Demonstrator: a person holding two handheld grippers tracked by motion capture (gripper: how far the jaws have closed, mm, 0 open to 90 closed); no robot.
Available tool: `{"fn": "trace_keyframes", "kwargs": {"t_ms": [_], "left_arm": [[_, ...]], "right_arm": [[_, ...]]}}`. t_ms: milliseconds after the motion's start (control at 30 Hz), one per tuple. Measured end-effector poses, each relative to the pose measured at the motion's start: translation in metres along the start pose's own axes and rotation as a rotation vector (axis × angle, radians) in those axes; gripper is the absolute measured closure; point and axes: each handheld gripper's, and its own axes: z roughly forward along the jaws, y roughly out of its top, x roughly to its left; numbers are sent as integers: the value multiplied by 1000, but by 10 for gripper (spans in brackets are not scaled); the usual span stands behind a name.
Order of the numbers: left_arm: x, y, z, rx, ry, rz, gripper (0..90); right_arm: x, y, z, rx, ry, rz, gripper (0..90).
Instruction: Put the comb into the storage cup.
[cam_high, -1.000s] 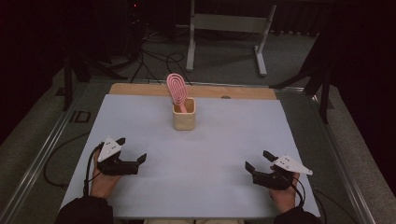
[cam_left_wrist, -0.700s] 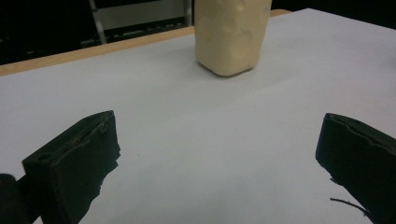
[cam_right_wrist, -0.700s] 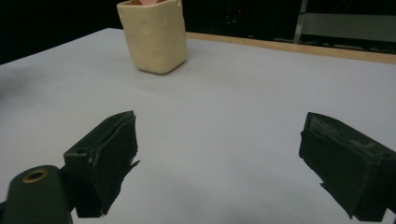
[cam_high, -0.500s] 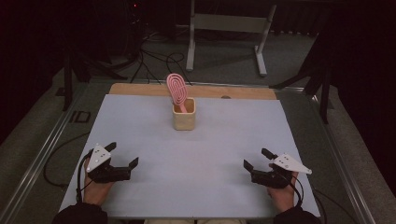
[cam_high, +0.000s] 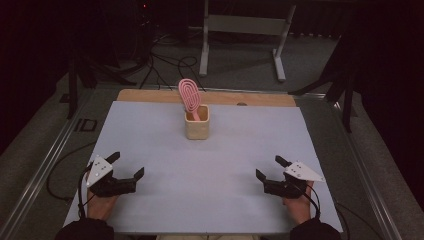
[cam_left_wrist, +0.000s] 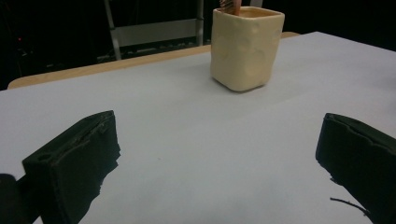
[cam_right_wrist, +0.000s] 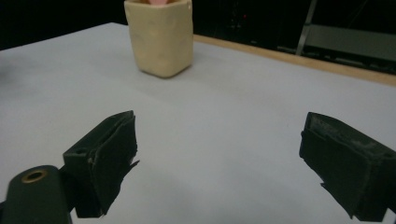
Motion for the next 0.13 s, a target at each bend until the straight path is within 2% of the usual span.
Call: {"fn": "trace_keyframes", "kwargs": {"t_ms": [133], "left_arm": [[1,-1,0,-3,9,-5,0]], "right_arm": [[2,-4,0,14,-8,-2,109]]}}
